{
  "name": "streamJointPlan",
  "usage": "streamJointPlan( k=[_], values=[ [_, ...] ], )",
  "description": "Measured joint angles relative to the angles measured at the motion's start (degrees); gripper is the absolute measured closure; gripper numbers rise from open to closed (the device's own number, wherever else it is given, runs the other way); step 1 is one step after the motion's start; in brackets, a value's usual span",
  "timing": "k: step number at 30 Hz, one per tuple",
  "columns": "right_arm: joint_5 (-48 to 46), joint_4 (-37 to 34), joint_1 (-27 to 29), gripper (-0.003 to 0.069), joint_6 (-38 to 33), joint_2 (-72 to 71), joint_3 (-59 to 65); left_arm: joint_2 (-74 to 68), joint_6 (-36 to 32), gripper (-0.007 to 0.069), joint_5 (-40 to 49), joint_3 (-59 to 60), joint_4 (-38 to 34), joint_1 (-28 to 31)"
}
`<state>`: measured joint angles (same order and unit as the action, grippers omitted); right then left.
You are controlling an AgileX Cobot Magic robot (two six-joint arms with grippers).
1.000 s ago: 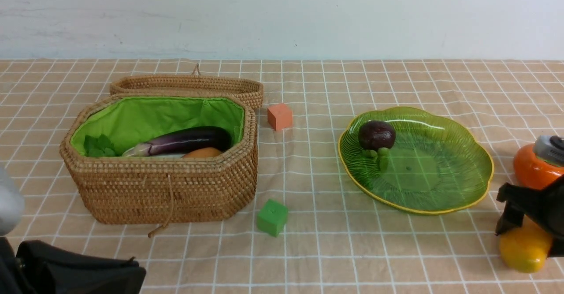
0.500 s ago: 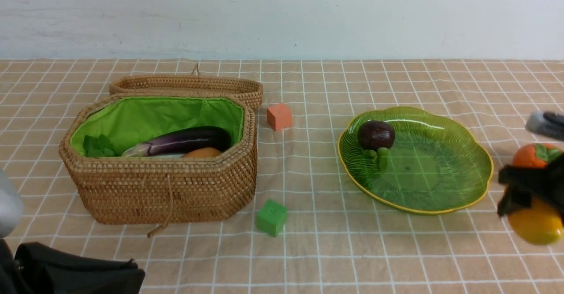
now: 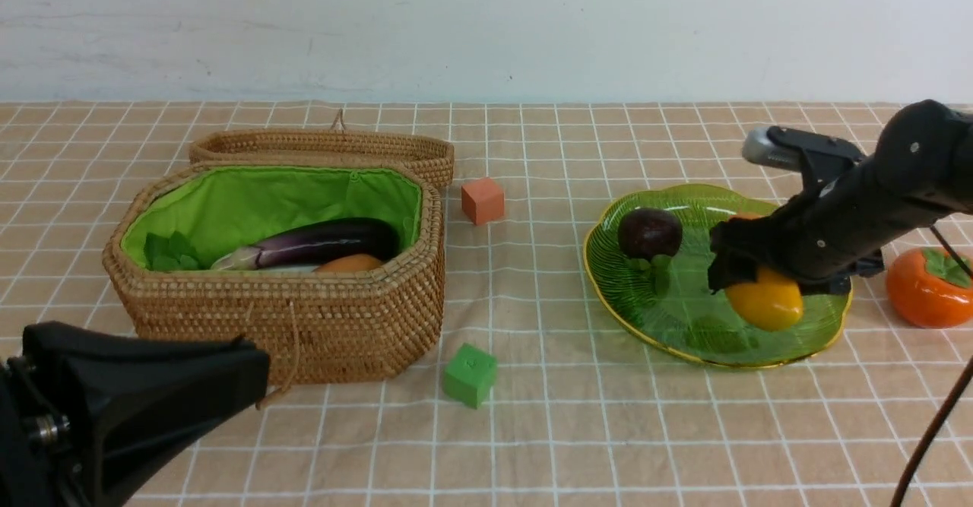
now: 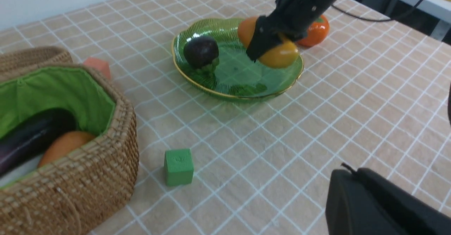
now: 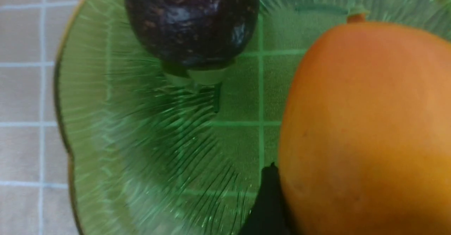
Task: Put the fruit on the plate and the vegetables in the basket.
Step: Use the right arm to grab a mango and put it into the right plate, then grab a tomato with your right arm and place it on the plate on the right.
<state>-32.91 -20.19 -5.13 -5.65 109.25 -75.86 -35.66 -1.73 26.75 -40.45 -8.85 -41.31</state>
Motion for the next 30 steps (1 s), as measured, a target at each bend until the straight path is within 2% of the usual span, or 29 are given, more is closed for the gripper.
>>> streamJointPlan(
  k=[3,6,9,12,15,20,26,30],
  values=[
    [-2.98,0.63,0.00,-0.0013,0.00,-0.61,-1.64,0.00,0.00,0.0638,-0.67,0.00,-0.92,0.00],
    [-6.62,2.67,0.15,-0.0013,0.00,-2.63,-3.12,0.00,0.00,0.0638,-0.79,0.00,-1.22,0.00],
    [-10.43,6.93,2.51,0.0020,1.82,-7.03,-4.61,0.00,0.00,0.0638,-1.09,0.00,-1.39,0.00],
    [-11.33,11.83,8.59,0.0052,5.98,-8.96,-5.02,0.00,0.00,0.0638,-1.52,0.00,-1.50,0.00],
    [-11.06,13.13,14.57,0.0060,7.72,-7.97,-4.99,0.00,0.00,0.0638,-1.70,0.00,-1.50,0.00],
    [-7.54,6.54,22.56,0.0065,6.18,-3.93,-4.99,0.00,0.00,0.0638,-0.13,0.00,-1.50,0.00],
    [-5.51,-4.36,27.83,0.0064,-2.16,1.34,-4.93,0.00,0.00,0.0637,0.98,0.00,-1.50,0.00],
    [-4.20,-7.59,29.84,0.0064,-5.04,3.74,-4.93,0.00,0.00,0.0636,1.09,0.00,-1.50,0.00]
  ],
)
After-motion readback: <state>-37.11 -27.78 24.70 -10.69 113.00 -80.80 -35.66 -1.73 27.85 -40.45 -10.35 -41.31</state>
